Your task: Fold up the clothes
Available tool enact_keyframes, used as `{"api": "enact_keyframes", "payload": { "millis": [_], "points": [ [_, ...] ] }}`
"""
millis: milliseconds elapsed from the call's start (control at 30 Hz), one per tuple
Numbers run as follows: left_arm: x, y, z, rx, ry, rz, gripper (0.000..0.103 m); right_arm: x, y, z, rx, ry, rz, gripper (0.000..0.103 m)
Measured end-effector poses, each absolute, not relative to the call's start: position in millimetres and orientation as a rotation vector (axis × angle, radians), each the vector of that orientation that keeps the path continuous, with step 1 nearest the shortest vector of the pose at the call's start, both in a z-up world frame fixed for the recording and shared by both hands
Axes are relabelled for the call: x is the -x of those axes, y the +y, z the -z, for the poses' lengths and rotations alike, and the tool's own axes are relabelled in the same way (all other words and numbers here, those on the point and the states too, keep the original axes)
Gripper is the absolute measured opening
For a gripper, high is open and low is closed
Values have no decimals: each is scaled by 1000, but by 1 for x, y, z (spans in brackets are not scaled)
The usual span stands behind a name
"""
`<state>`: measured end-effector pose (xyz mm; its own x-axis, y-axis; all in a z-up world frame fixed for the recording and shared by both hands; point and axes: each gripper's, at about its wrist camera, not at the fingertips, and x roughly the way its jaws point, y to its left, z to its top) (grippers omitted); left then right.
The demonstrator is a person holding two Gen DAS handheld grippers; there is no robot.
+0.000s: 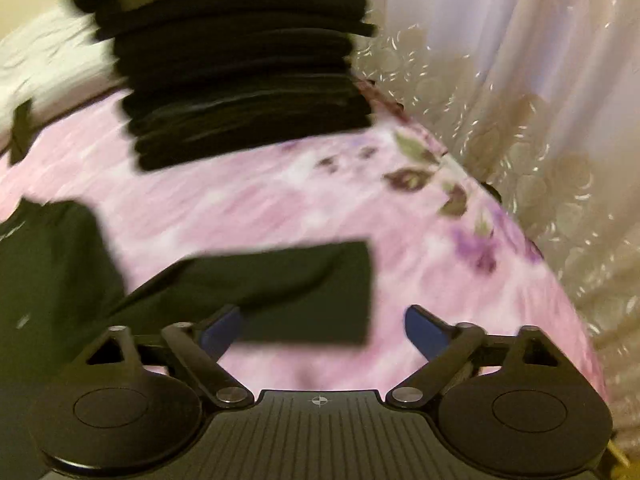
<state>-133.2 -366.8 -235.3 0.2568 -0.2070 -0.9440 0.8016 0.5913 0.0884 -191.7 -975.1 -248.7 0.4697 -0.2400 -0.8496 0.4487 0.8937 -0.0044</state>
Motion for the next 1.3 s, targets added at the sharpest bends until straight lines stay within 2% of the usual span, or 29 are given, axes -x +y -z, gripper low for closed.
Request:
{"api": "enact_keyframes", "payload": {
  "millis": [33,133,167,233,267,467,500,533,567,600,633,833,1000,1300],
  "points": [
    [142,-392,237,-659,1113,777,51,183,-995,260,-242,1008,409,77],
    [162,-454,239,-707,1107,849,51,166,-1036,294,-295,1043,371,77],
    [167,-471,239,-719,1104,865,51,162,-1046,306,-331,1054,367,69],
    [171,-497,239,-737,1101,883,51,157,-1051,318,-342,1072,356,40],
    [169,-504,239,-744,1102,883,51,155,-1050,319,-331,1078,339,4],
    [154,-528,234,-754,1077,873,51,189,-1074,239,-166,863,498,2],
    [151,-528,233,-744,1079,869,51,198,-1085,228,-157,831,565,2],
    [150,-530,234,-736,1085,870,51,205,-1097,226,-171,829,623,14],
    [149,-532,235,-728,1092,872,51,211,-1107,229,-191,853,661,60],
    [149,-533,236,-727,1095,877,51,217,-1113,231,-208,870,687,79],
    [151,-535,238,-730,1098,887,51,223,-1113,232,-219,869,685,84],
    [163,-538,247,-741,1116,910,51,230,-1073,238,-335,852,558,84],
    [174,-518,254,-715,1165,839,51,210,-1018,262,-461,945,353,84],
    [208,-455,257,-645,1233,680,54,209,-922,275,-410,1054,30,84]
  ]
}}
